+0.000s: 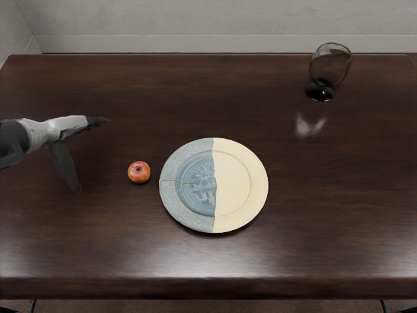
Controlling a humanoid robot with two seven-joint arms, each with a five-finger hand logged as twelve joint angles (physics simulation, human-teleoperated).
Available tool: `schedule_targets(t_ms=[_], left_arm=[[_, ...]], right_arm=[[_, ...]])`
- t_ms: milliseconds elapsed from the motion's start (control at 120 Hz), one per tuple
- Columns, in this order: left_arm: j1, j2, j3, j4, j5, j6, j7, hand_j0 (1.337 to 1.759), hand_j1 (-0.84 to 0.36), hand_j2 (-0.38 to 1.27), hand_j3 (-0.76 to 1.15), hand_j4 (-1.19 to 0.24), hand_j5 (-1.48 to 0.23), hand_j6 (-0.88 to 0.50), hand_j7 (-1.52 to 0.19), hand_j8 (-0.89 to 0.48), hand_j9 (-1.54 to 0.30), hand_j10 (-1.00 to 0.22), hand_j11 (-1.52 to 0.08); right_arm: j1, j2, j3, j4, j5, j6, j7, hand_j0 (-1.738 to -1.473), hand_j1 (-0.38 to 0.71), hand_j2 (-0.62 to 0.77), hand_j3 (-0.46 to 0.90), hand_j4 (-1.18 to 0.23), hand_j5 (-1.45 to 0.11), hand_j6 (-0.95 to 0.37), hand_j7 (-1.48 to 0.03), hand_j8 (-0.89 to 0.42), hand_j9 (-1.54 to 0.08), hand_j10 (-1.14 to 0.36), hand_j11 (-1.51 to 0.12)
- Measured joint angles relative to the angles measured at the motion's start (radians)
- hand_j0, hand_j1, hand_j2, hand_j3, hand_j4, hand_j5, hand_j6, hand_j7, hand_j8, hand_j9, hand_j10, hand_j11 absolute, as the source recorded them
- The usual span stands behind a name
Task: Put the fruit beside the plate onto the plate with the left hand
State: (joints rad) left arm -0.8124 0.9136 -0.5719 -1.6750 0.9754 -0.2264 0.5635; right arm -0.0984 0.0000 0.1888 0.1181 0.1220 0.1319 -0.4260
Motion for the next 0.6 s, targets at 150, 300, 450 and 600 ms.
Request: schedule_targets(t_ms=[150,300,450,600], left_arm=[[0.022,-0.001,0.009,0.0,0.007,0.05,-0.04,1.658,0.33,0.01,0.0,-0.02,-0.03,-0.03,-0.03,-0.03,-0.02,-0.02,-0.02],[0.067,0.004,0.026,0.004,0.011,0.173,-0.138,1.658,0.33,0.01,0.0,-0.03,-0.03,-0.03,-0.03,-0.03,-0.03,-0.03,-0.03],[0.075,-0.029,0.041,0.026,0.054,0.207,-0.269,1.658,0.32,0.01,0.0,-0.03,-0.03,-0.03,-0.03,-0.03,-0.03,-0.03,-0.03],[0.029,-0.071,0.113,0.107,0.112,0.217,-0.231,1.658,0.31,0.01,0.0,-0.04,-0.05,-0.04,-0.05,-0.04,-0.05,-0.04,-0.05]], right_arm=[[0.001,0.0,0.0,0.0,0.0,0.0,0.0,-1.658,-0.35,0.0,0.0,0.0,0.0,0.0,0.0,0.0,0.0,0.0,0.0],[0.005,0.0,0.0,0.0,-0.001,0.0,0.0,-1.658,-0.35,0.0,0.0,0.0,0.0,0.0,0.0,0.0,0.0,0.0,0.0],[0.007,0.0,0.0,0.0,-0.001,0.0,0.0,-1.658,-0.35,0.0,0.0,0.0,0.0,0.0,0.0,0.0,0.0,0.0,0.0],[0.011,0.0,0.0,0.0,-0.001,0.0,0.0,-1.658,-0.35,0.0,0.0,0.0,0.0,0.0,0.0,0.0,0.0,0.0,0.0]])
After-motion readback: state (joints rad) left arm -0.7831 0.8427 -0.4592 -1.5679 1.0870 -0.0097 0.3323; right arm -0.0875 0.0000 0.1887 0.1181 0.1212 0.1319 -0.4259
